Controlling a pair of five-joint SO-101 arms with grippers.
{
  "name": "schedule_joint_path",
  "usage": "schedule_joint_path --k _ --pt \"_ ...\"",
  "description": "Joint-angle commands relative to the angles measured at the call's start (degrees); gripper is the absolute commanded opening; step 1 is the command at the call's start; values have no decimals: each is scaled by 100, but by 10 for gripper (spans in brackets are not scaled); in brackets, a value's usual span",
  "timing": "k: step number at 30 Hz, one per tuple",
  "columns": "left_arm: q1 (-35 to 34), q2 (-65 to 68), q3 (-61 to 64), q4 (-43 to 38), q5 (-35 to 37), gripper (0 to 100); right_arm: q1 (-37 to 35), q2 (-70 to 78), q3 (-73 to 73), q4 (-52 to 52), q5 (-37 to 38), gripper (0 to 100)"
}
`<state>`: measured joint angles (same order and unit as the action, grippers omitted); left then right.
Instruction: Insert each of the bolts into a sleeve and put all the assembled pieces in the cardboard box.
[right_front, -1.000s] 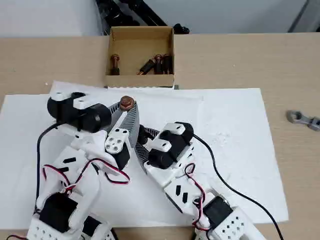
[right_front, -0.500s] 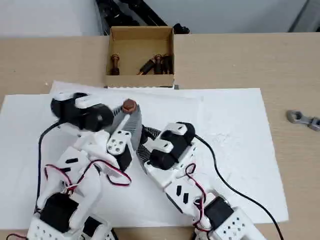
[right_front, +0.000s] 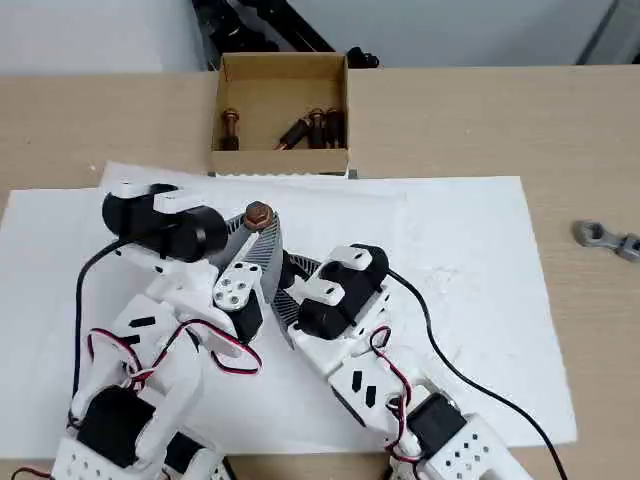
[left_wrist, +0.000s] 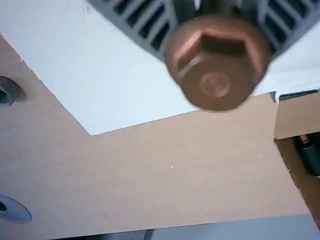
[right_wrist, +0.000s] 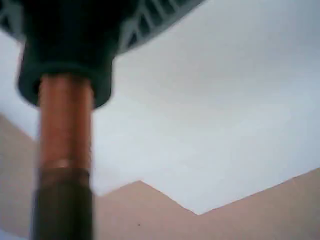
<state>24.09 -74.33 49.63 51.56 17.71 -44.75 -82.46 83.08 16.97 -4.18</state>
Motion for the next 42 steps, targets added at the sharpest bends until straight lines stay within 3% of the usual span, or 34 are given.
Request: schedule_joint_path --k 1,5,9,15,25,28,31,36,40,42 --pt "0 -18 -295 18 -35 8 -22 -40 -176 -92 -26 3" --pt "0 -18 -295 44 -246 28 -22 -40 -176 -92 123 3" --pt "-18 -18 -295 193 -149 156 -22 -40 -176 -92 149 3" --pt "-484 0 -338 510 79 231 -22 -40 -176 -92 149 3" --pt "-844 -26 -338 738 79 261 -22 -40 -185 -92 149 3" --pt "-879 -26 -426 738 88 254 -4 -40 -202 -110 149 3" --pt "-993 -26 -567 747 62 186 189 -31 -229 -145 149 3" --pt "-1960 -26 -611 738 -132 24 673 -31 -396 -145 176 4" --pt "-2743 -26 -541 1178 -607 6 840 57 -457 -233 659 4" --pt "-3007 -26 -365 1415 -835 6 1130 251 -457 -778 1020 4"
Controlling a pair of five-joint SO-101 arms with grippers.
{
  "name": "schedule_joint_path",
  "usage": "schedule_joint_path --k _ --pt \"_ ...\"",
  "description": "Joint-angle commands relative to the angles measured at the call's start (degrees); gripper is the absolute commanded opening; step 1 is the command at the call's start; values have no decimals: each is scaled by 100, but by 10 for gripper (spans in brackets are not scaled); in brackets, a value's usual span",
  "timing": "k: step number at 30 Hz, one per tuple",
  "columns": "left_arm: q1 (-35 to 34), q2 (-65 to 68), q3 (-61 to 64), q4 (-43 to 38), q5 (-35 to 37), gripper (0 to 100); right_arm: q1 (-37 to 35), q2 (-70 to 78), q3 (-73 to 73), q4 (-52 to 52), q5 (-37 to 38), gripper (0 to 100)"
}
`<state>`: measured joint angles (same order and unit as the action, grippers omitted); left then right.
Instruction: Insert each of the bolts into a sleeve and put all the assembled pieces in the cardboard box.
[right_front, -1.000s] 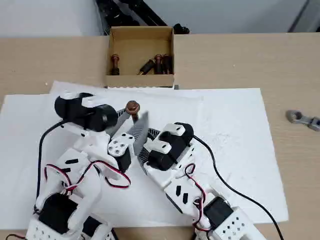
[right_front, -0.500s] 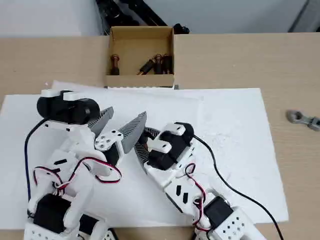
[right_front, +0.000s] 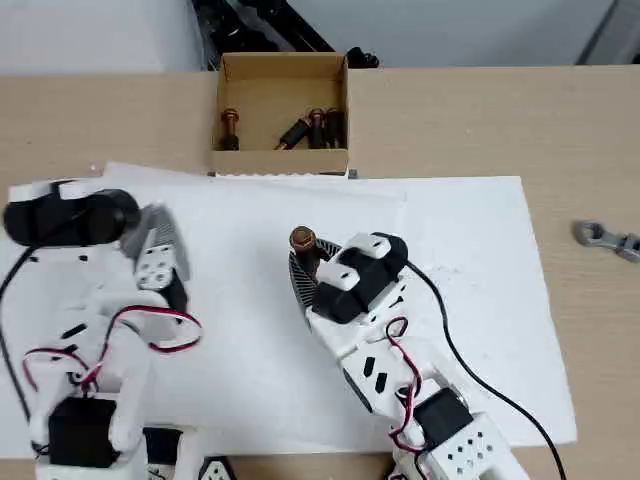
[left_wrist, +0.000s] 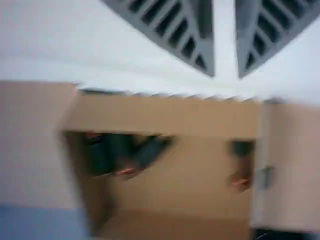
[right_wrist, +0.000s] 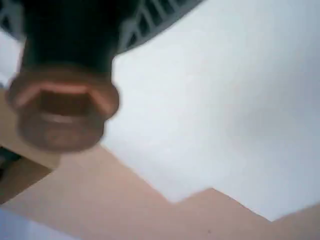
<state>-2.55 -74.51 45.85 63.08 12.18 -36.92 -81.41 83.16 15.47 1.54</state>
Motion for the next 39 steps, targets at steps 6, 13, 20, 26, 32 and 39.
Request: schedule_joint_path --k 6,13,20,26,32,39 --pt "-1073 -18 884 404 -1363 6 1218 1552 -1187 -1165 369 4" --pt "-1644 -18 1358 369 -2136 6 1402 4066 -3033 -1165 211 4" --pt "-1987 -9 1455 404 -2119 6 1402 6413 -5160 -1112 -202 4" --pt "-2004 -9 1666 404 -2136 6 1393 7925 -6813 -163 -211 4" --pt "-1996 -9 1710 431 -2119 6 1411 9191 -8651 699 -176 4" --pt "-1978 -9 1710 431 -2119 6 1376 10413 -10312 1824 141 4"
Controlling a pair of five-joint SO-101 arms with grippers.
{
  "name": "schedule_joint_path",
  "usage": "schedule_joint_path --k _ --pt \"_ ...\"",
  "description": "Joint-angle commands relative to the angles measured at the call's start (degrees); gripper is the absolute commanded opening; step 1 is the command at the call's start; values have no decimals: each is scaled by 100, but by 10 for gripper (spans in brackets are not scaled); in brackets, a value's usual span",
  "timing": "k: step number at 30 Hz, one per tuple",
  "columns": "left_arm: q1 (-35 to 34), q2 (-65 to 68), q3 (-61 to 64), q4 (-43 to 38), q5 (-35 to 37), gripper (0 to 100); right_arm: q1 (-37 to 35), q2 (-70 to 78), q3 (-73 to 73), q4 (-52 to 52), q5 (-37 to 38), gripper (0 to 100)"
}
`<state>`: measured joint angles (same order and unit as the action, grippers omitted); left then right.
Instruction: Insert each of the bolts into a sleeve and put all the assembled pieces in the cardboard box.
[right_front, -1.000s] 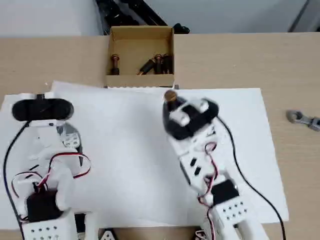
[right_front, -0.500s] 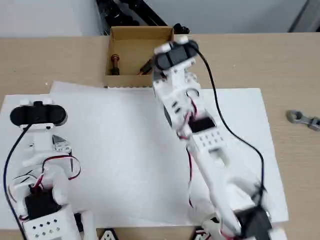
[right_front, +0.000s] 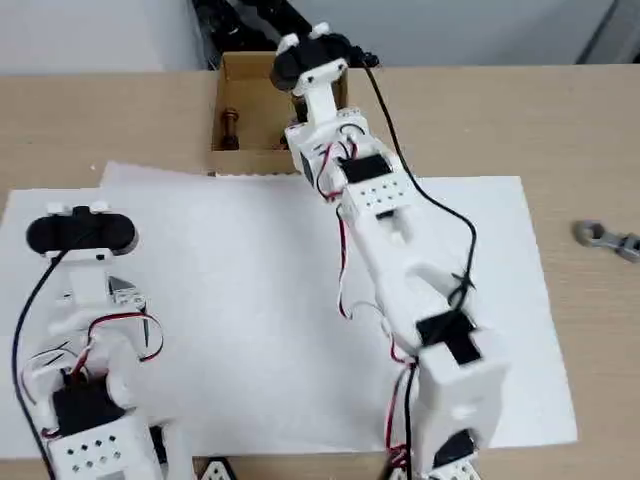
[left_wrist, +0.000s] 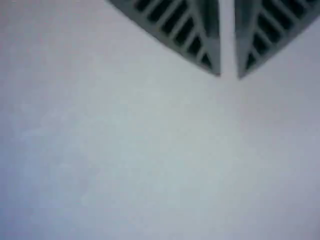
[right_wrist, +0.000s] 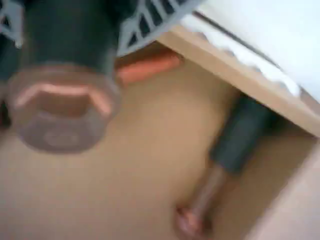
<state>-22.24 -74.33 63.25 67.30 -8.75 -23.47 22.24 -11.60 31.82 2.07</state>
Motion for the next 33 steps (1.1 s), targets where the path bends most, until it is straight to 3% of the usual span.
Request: schedule_joint_path --k 1,13,17,25,31,33 --pt "-9 -26 -31 18 -26 6 31 136 -958 198 88 5" --pt "-9 -26 -31 18 -26 6 31 479 -1389 435 53 107" --pt "0 -26 -31 -26 -26 6 101 444 -1398 505 -484 115" --pt "-26 -26 -31 -88 -26 6 101 101 -1398 998 -659 238" --pt "0 -26 -31 -97 -26 6 119 -171 -1389 1701 -659 229" --pt "0 -26 -31 -97 -26 6 119 -321 -1389 1947 -659 178"
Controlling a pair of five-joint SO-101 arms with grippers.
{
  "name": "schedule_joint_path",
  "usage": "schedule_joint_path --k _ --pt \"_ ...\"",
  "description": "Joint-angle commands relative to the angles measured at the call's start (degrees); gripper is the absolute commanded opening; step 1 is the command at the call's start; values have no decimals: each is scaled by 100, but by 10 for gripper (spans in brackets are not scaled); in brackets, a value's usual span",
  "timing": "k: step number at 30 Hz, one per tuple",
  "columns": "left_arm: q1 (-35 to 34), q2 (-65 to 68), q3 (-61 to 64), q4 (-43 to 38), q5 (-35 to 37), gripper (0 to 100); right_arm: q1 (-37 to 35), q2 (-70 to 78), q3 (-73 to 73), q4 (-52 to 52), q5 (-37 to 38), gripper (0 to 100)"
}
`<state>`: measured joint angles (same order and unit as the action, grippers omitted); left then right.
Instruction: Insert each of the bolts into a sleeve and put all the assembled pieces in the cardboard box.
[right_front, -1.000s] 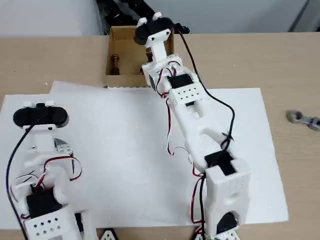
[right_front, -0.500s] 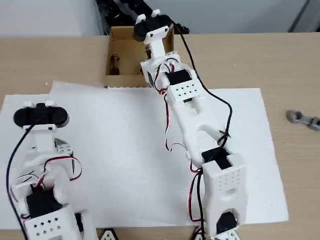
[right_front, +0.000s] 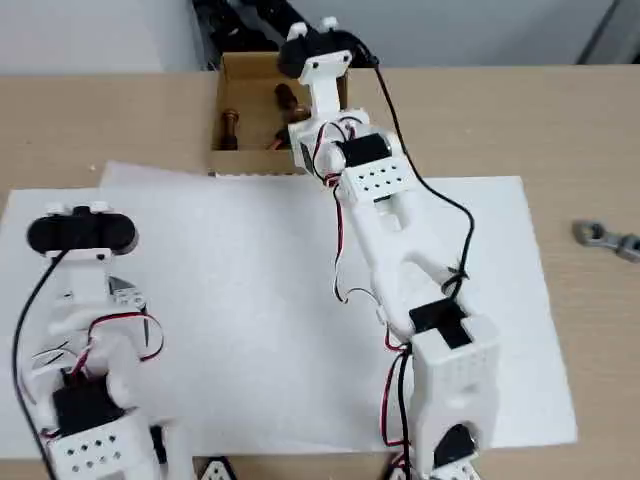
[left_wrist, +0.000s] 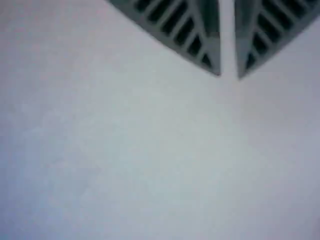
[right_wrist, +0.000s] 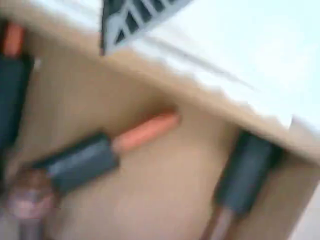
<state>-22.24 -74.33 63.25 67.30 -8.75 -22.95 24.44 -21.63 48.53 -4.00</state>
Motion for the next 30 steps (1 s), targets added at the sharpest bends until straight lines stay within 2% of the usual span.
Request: schedule_joint_path --k 1,4,14,18,24,30 --pt "0 -26 -31 -97 -26 6 66 -611 -387 365 -53 137" --pt "0 -26 -31 -97 -26 6 101 -822 -387 549 -44 0" --pt "0 -26 -31 -70 -26 6 321 -2448 -237 1903 237 2" --pt "0 -26 48 -97 -53 6 295 -3521 123 2325 712 2" --pt "0 -26 365 -114 -53 6 312 -5455 1160 2870 1020 2" --pt "0 -26 681 -914 -35 6 286 -7714 2945 3108 1240 3"
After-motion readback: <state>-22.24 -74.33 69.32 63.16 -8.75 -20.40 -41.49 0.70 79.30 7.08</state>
